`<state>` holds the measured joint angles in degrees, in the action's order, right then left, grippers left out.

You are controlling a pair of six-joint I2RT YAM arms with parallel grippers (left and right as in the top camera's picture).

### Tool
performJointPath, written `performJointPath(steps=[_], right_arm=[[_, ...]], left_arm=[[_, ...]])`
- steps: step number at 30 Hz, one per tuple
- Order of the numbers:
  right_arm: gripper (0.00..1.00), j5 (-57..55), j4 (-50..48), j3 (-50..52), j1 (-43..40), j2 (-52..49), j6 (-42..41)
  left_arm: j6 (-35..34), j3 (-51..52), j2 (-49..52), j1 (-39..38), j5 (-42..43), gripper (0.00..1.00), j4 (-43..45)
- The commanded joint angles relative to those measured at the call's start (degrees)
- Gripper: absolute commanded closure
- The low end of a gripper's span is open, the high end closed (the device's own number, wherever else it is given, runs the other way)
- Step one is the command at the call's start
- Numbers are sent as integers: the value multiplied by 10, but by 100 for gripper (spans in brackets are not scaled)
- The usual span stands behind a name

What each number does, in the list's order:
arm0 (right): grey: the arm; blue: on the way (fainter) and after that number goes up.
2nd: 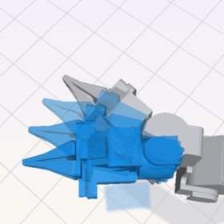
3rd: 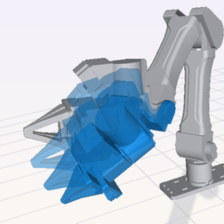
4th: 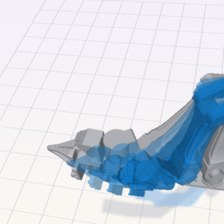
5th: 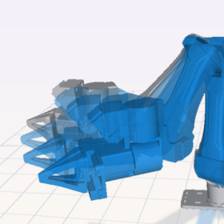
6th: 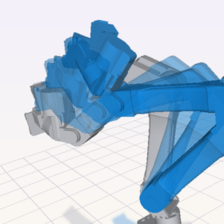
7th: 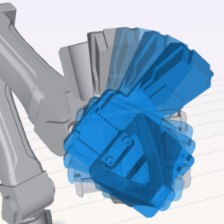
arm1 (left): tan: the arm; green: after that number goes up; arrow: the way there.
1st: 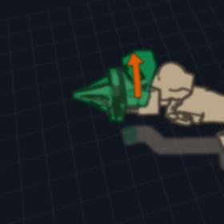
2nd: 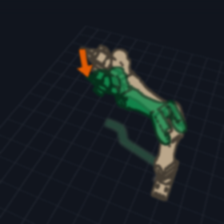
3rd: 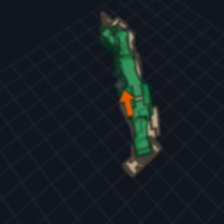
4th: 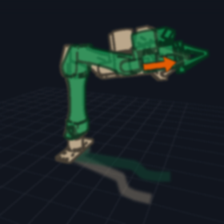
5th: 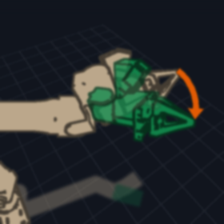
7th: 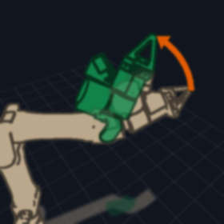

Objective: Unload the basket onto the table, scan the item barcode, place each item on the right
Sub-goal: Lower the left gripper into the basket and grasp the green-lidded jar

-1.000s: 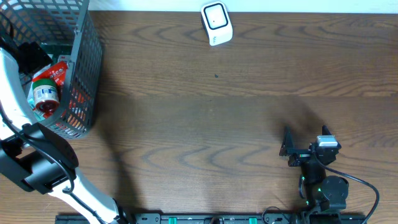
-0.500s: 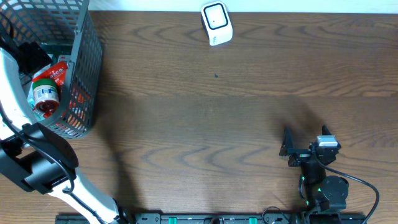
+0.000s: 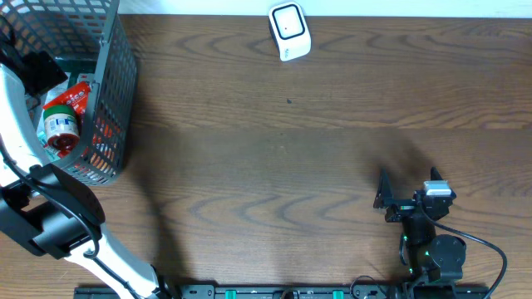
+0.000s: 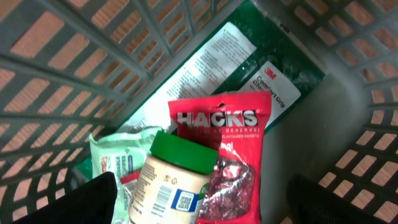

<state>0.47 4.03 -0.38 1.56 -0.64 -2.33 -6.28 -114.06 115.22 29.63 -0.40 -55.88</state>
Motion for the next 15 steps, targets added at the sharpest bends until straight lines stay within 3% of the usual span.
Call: performJointPath(steps=[1,15], right_arm=[[1,0,2,1,-2,3,3],[1,0,2,1,-2,3,3]], left_arm=[[18,-4,7,3,-7,12,9],[30,7,7,3,-1,12,-52]])
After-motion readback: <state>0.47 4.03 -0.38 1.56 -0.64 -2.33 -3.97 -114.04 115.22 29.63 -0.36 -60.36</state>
